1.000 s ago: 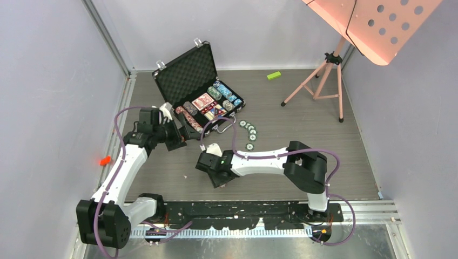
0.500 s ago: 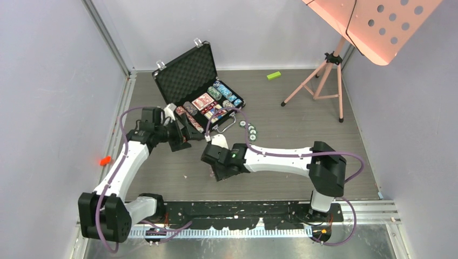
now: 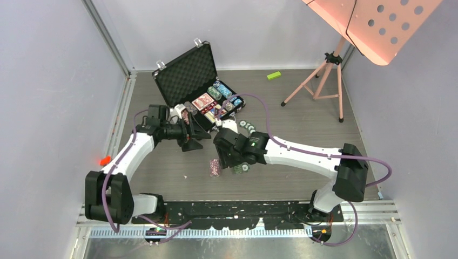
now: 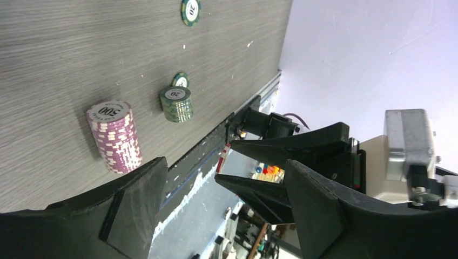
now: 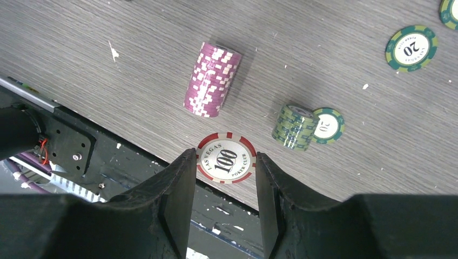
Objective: Pack up texas hold em set
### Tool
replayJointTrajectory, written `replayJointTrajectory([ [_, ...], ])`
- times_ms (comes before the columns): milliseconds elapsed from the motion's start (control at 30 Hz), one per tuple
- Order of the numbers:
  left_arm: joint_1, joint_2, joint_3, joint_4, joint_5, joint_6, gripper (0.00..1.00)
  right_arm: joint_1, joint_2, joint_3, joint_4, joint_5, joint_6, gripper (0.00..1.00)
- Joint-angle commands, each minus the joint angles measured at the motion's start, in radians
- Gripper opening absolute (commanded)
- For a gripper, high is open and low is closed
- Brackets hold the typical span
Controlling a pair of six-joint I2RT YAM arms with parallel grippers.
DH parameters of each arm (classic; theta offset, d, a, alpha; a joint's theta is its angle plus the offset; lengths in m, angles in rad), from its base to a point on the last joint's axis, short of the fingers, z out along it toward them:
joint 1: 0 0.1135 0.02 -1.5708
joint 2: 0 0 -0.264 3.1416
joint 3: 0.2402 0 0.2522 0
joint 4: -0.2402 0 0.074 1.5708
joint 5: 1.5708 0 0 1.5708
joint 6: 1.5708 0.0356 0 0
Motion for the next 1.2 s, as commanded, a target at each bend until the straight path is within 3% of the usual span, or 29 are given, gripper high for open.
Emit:
replayJointTrajectory([
  [0,-0.039,0.035,0.023,0.065,0.103,-0.035,0.82,-0.032,-0.058,0.001,0.037,-0.063,-0.045,0.45],
  [633,-0.137,0.123,0.046,0.093,0.131,-0.033,0.67,-0.08,-0.051,0.099,0.056,-0.125,-0.103,0.45],
  [1167,-0.17,0.149,0.047,0.089,0.151,-0.027,0.4,-0.096,0.023,0.163,0.06,-0.145,-0.122,0.45],
])
